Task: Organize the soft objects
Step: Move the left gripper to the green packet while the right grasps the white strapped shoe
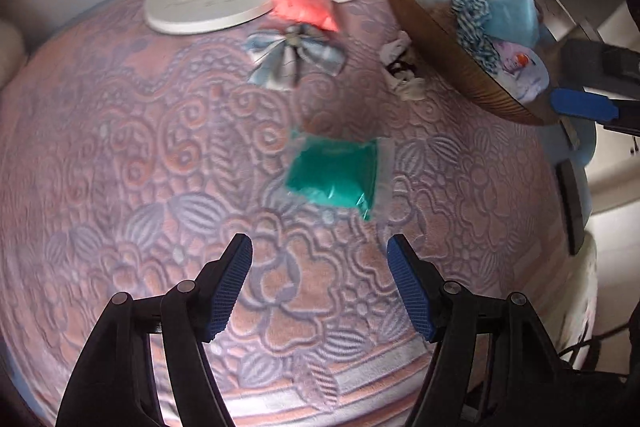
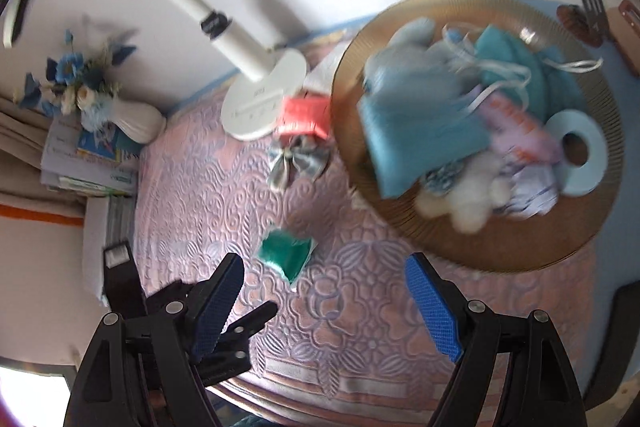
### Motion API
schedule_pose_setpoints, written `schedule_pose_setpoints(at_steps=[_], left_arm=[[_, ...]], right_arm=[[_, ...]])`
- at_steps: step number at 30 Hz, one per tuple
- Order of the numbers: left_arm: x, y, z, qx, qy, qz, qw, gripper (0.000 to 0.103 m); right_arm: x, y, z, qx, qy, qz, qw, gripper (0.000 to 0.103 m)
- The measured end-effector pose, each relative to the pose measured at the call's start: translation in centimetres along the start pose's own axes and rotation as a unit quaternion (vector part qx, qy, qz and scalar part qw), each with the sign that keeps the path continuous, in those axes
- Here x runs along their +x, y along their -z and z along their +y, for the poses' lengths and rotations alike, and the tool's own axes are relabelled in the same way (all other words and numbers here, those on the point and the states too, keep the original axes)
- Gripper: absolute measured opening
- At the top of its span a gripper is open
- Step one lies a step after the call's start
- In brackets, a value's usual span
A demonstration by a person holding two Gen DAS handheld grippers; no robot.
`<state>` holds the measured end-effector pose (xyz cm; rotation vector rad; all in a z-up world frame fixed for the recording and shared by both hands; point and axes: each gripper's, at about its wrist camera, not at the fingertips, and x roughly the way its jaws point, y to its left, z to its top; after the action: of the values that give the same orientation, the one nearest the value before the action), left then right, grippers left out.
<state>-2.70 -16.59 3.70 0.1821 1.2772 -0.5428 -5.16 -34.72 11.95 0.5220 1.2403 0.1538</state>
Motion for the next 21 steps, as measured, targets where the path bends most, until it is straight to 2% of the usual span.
schedule_pose_setpoints(at_steps=[2,4,7,10,15,17,18,19,21], left_arm=[[0.2,-0.5,-0.4,0.028,0.008,-0.003,0.9996,0.068],[0.4,-1.0,-0.7,0.06,-0.001,-0.013,0.9981,0.068],[1.4,-1.9,-1.1,0.093,-0.006,-0.011,0.9955,0.068],[2.4,-2.5,-1.2,0.119,0.001,-0.003,0.9929,0.068],[3.6,-3.4,-2.1,0.148,0.006,0.002,0.9889,0.068],[4.1,-3.8,-2.2,0.155,0.01,0.009,0.9878,0.068],[4.2,-3.9,-2.2,0.162,0.013,0.009,0.9866,0.068],[4.3,-3.9,-2.2,0.171,0.016,0.008,0.9852,0.068],[4.9,-4.8,-2.4,0.182,0.019,0.011,0.983,0.066]], right_arm=[[1.3,0.5,0.5,0.002,0.012,-0.003,1.0,0.082],[2.3,0.7,0.5,0.016,0.031,-0.018,0.999,0.082],[3.9,1.0,0.2,0.046,0.052,-0.055,0.996,0.082],[5.6,1.1,0.2,0.071,0.099,-0.098,0.988,0.082],[7.9,0.3,-0.4,0.111,0.098,-0.129,0.981,0.08],[8.8,-0.1,-0.9,0.129,0.091,-0.132,0.979,0.076],[9.0,-0.2,-1.2,0.136,0.093,-0.135,0.977,0.069],[9.2,-0.2,-1.4,0.139,0.098,-0.138,0.976,0.065],[9.6,-0.4,-1.3,0.139,0.121,-0.15,0.971,0.062]])
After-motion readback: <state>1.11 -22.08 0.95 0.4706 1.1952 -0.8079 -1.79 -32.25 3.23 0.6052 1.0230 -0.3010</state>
